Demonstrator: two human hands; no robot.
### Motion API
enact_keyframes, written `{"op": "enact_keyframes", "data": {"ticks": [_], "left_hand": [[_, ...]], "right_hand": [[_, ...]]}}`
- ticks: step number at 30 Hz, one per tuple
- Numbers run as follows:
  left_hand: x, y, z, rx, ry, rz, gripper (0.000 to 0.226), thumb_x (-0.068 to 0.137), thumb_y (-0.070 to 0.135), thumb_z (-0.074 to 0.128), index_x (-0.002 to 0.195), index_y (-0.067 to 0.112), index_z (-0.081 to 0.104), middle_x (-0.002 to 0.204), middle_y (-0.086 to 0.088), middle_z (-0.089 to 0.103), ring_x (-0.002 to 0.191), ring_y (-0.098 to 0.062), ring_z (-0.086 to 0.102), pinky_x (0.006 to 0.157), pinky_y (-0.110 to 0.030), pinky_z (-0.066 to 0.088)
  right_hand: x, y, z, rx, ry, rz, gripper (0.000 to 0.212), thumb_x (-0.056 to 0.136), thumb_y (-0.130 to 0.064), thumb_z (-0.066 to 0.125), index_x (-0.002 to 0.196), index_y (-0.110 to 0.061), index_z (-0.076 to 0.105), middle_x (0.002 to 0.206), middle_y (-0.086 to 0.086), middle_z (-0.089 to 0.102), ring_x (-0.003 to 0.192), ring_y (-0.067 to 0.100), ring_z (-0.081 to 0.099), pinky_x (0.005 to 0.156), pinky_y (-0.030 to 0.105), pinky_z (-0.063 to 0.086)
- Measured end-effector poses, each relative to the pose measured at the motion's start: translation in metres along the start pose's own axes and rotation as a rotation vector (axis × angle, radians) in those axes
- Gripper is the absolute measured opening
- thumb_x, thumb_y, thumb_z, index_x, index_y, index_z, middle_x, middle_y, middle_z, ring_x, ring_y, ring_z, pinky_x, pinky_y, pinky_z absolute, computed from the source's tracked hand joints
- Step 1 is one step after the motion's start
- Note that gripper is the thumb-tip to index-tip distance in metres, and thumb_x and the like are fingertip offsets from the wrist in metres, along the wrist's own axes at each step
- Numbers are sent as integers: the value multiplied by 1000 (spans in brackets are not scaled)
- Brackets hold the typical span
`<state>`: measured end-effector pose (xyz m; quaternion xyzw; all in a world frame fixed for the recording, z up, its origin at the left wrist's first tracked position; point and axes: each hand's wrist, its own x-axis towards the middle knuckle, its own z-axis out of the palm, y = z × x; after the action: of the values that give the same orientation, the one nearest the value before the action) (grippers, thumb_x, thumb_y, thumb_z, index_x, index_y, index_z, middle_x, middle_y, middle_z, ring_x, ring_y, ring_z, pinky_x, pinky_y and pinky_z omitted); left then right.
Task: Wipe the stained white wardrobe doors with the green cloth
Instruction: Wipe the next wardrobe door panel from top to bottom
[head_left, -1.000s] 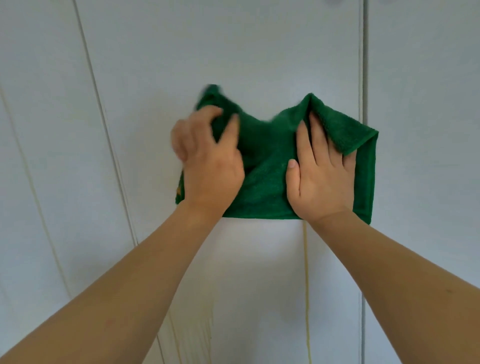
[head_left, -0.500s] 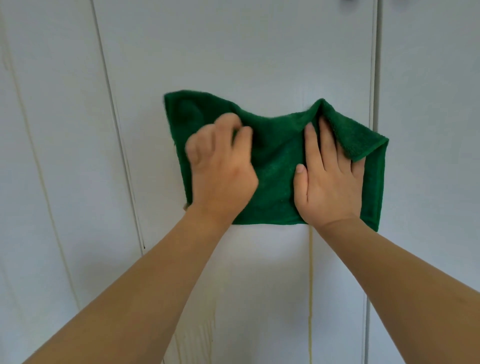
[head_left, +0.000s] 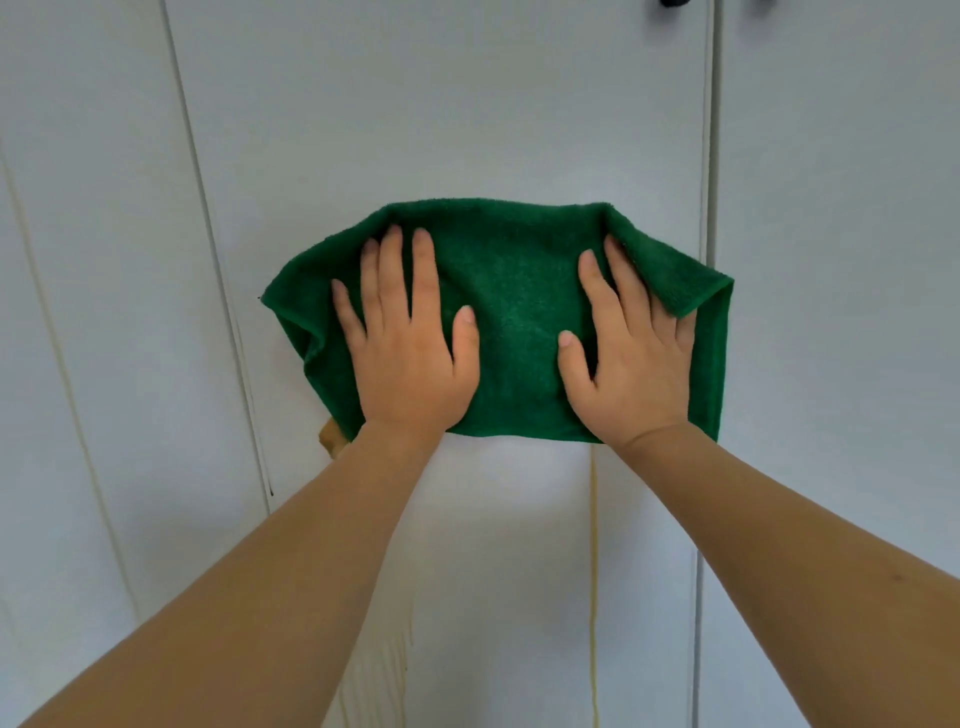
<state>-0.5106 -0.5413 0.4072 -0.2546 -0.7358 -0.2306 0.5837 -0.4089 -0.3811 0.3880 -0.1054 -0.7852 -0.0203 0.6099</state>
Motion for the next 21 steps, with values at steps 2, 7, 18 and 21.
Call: {"op": "enact_keyframes", "data": {"ticks": [2,7,18,21], "left_hand": [[-3,-7,4,-15,31,19,73,93,38,42,159,10,26,164,-16,25,152,-33,19,123,-59,7],[-5,-9,7,-50,69,64,76,89,36,45,158,11,27,164,-13,25,152,-33,19,123,-57,5],[3,-61,-8,-56,49,377,70,88,36,54,154,15,41,161,-9,35,151,-31,26,124,-51,6],[7,-75,-8,-64,67,428,69,86,36,55,152,16,44,160,-9,36,150,-30,28,125,-50,8]], "right_hand": [[7,8,-10,-9,9,-45,65,90,-49,47,149,-25,39,158,-1,30,135,27,32,113,51,19],[13,12,2,-120,128,-25,52,94,-46,47,137,-16,47,144,14,43,128,33,38,113,49,21],[25,-27,14,-225,50,-185,63,93,-39,40,148,-11,32,163,16,15,150,35,12,119,56,-2],[28,-29,14,-275,67,-174,65,92,-44,39,149,-14,32,164,11,16,149,38,11,113,68,-4]]}}
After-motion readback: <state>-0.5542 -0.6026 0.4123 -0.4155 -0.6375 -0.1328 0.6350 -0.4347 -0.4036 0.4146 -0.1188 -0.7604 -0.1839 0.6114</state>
